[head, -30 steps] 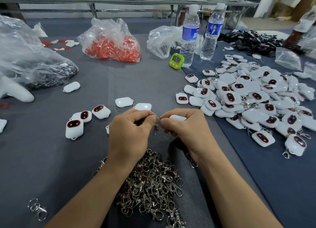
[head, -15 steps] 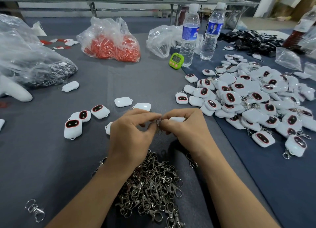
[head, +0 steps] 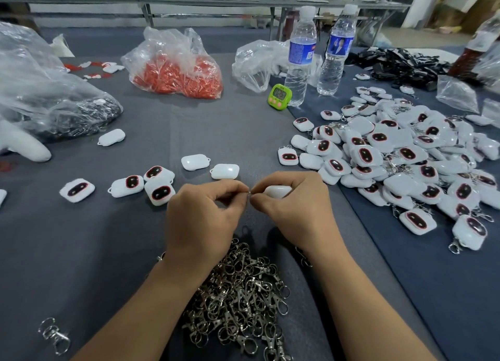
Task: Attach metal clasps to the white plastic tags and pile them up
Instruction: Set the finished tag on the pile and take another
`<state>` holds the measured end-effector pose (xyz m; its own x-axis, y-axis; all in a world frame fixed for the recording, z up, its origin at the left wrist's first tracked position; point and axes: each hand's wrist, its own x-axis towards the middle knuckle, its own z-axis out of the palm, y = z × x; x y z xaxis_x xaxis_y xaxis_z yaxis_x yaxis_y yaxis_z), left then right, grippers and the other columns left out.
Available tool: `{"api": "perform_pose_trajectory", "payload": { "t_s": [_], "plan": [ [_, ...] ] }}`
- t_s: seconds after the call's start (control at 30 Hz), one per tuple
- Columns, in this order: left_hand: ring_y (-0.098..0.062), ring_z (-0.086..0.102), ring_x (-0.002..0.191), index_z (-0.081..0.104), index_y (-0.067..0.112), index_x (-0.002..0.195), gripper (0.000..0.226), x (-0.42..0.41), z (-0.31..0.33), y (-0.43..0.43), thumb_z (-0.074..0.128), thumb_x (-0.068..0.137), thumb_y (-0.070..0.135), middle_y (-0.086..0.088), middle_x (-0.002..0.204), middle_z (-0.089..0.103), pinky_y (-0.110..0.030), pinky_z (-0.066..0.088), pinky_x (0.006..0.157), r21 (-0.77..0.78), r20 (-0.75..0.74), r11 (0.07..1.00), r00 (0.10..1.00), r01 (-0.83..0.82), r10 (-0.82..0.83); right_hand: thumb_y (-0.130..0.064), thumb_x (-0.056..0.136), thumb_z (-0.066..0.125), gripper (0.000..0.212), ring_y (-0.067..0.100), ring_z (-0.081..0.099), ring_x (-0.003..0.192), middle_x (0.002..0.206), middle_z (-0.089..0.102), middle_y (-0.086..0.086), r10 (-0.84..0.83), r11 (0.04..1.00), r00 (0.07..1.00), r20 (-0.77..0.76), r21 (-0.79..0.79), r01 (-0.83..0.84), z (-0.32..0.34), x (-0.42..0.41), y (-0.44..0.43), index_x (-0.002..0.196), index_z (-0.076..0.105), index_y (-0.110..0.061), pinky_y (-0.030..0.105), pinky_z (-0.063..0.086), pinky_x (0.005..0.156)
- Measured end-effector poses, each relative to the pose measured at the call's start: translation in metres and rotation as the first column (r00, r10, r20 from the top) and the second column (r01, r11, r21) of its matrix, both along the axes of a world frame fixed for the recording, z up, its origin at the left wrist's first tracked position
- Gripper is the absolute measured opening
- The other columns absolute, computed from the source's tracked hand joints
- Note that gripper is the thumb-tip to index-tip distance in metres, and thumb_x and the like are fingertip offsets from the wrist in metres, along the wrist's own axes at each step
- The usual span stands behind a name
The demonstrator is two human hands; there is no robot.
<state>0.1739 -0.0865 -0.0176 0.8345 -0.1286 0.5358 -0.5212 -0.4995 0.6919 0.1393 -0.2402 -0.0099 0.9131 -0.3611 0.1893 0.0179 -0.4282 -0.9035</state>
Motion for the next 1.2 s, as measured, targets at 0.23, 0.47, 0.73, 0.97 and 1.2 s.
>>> {"api": "perform_pose_trajectory", "payload": {
  "t_s": [0.23, 0.47, 0.73, 0.97, 1.2],
  "plan": [
    [0.012, 0.068, 0.076, 0.080, 0.036, 0.089, 0.019, 0.003, -0.002, 0.000, 0.086, 0.077, 0.024, 0.033, 0.077, 0.071, -0.003, 0.047, 0.069, -0.103, -0.094, 0.992, 0.993, 0.068, -0.077, -0.028, 0.061, 0.077, 0.009, 0.005, 0.062, 0.058, 0.060, 0.071, -0.005, -0.007, 0.978, 1.000, -0.012, 0.208, 0.009, 0.001, 0.003, 0.003, 0.069, 0.080, -0.030, 0.024, 0.048, 0.062],
    [0.001, 0.071, 0.076, 0.081, 0.036, 0.083, 0.012, 0.006, -0.002, 0.000, 0.082, 0.079, 0.025, 0.026, 0.077, 0.073, -0.008, 0.048, 0.066, -0.124, -0.106, 0.978, 0.978, 0.168, -0.181, -0.023, 0.062, 0.076, 0.009, 0.009, 0.060, 0.055, 0.061, 0.071, -0.001, 0.070, 0.949, 0.997, -0.027, 0.309, -0.059, 0.000, 0.003, 0.001, 0.070, 0.081, -0.024, 0.017, 0.044, 0.054],
    [-0.003, 0.068, 0.064, 0.080, 0.038, 0.080, 0.012, 0.010, -0.003, 0.003, 0.079, 0.075, 0.027, 0.022, 0.075, 0.074, -0.014, 0.049, 0.059, -0.156, -0.168, 0.960, 0.951, 0.234, -0.259, -0.021, 0.065, 0.075, 0.009, 0.008, 0.059, 0.057, 0.059, 0.068, -0.001, 0.159, 0.943, 0.987, -0.031, 0.300, -0.142, -0.001, 0.003, -0.004, 0.072, 0.081, -0.023, 0.019, 0.045, 0.055],
    [-0.003, 0.034, 0.039, 0.077, 0.034, 0.071, 0.009, 0.010, -0.002, 0.007, 0.073, 0.071, 0.027, 0.016, 0.044, 0.050, -0.015, 0.029, 0.043, -0.150, -0.241, 0.935, 0.905, 0.322, -0.351, -0.015, 0.069, 0.073, 0.010, 0.007, 0.059, 0.059, 0.060, 0.069, 0.000, 0.259, 0.944, 0.965, -0.043, 0.224, -0.243, 0.000, 0.002, -0.010, 0.073, 0.080, -0.020, 0.017, 0.046, 0.056],
    [0.001, 0.048, 0.040, 0.076, 0.031, 0.072, 0.006, 0.005, 0.003, 0.004, 0.070, 0.071, 0.029, 0.015, 0.049, 0.061, -0.016, 0.040, 0.045, -0.136, -0.144, 0.991, 0.989, 0.006, -0.026, -0.018, 0.073, 0.075, 0.018, 0.008, 0.063, 0.061, 0.067, 0.072, -0.003, 0.138, 0.963, 0.985, -0.104, 0.248, -0.108, -0.006, 0.002, -0.003, 0.086, 0.080, -0.029, 0.025, 0.052, 0.060]
  ]
}}
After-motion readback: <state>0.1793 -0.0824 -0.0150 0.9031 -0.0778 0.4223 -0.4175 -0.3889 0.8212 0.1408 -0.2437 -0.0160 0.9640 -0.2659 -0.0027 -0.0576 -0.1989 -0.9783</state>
